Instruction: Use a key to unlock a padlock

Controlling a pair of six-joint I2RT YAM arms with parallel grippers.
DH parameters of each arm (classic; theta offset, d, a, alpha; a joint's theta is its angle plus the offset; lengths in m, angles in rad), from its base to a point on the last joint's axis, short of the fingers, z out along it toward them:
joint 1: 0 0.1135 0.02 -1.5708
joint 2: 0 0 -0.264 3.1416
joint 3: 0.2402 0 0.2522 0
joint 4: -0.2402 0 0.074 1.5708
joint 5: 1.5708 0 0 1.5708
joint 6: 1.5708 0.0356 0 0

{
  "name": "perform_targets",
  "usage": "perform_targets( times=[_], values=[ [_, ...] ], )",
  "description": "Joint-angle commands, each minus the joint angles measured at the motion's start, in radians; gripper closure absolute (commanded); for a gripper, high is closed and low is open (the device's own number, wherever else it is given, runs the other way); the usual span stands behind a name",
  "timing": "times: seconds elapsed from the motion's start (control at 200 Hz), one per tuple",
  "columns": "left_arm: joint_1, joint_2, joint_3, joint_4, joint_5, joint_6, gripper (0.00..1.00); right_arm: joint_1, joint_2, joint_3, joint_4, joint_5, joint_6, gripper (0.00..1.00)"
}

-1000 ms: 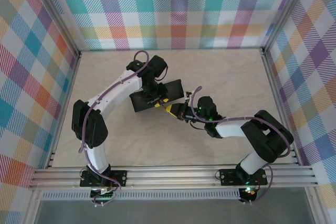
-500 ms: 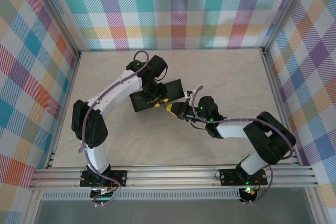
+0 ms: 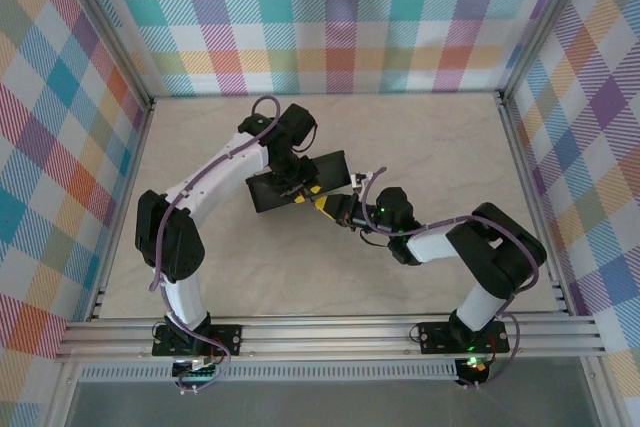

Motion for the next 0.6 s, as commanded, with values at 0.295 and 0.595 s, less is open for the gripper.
perform_targets(
  times=[0.295,0.595],
  values=[
    [0.020,-0.058,-0.005,-0.002,0.025,0.002,1.00,-0.015,-0.036,-0.040,0.056,0.004,-0.019,1.00],
    [0.021,-0.059,-0.004,-0.002,0.053,0.010,1.00,-0.016,-0.046,-0.049,0.078,-0.011,-0.031,1.00]
  ],
)
